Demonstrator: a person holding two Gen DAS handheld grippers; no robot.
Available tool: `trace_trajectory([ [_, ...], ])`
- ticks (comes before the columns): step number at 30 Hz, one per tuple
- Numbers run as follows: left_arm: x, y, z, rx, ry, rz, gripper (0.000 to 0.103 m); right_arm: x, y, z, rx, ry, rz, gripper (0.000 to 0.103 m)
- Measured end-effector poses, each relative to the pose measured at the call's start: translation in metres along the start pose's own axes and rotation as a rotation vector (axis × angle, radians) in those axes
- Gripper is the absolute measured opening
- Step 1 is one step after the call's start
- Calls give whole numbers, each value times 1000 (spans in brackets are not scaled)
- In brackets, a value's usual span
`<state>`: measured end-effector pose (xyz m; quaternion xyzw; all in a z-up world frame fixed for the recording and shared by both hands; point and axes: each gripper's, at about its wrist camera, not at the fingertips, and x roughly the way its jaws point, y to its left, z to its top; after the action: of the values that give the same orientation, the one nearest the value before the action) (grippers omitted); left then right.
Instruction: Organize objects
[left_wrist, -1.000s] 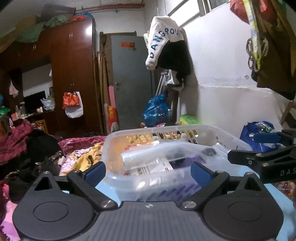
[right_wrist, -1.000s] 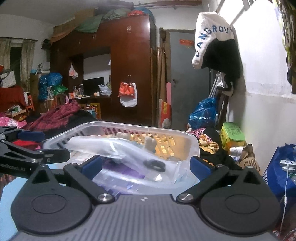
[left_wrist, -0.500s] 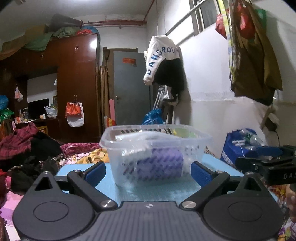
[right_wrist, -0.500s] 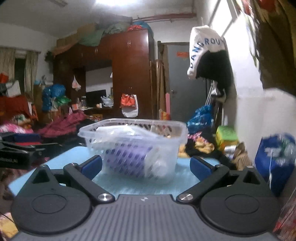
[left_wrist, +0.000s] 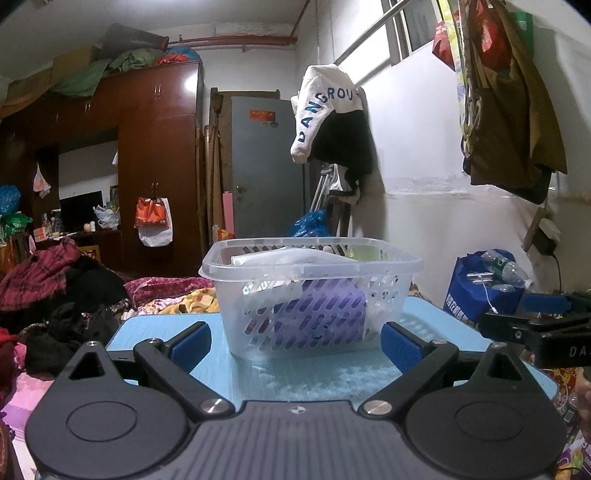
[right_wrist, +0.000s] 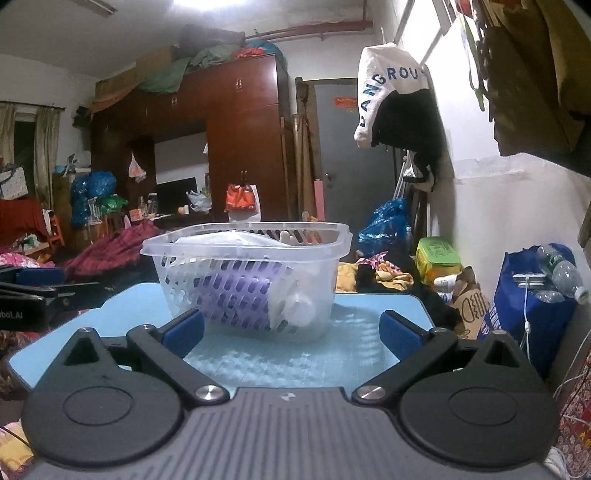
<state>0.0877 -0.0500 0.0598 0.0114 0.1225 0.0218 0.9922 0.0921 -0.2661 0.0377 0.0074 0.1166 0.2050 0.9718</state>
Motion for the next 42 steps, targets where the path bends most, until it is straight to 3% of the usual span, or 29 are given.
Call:
trace_trajectory([
  [42, 10, -2, -3, -12, 41, -23, 100, -12, 4, -5, 9, -22, 55, 103],
])
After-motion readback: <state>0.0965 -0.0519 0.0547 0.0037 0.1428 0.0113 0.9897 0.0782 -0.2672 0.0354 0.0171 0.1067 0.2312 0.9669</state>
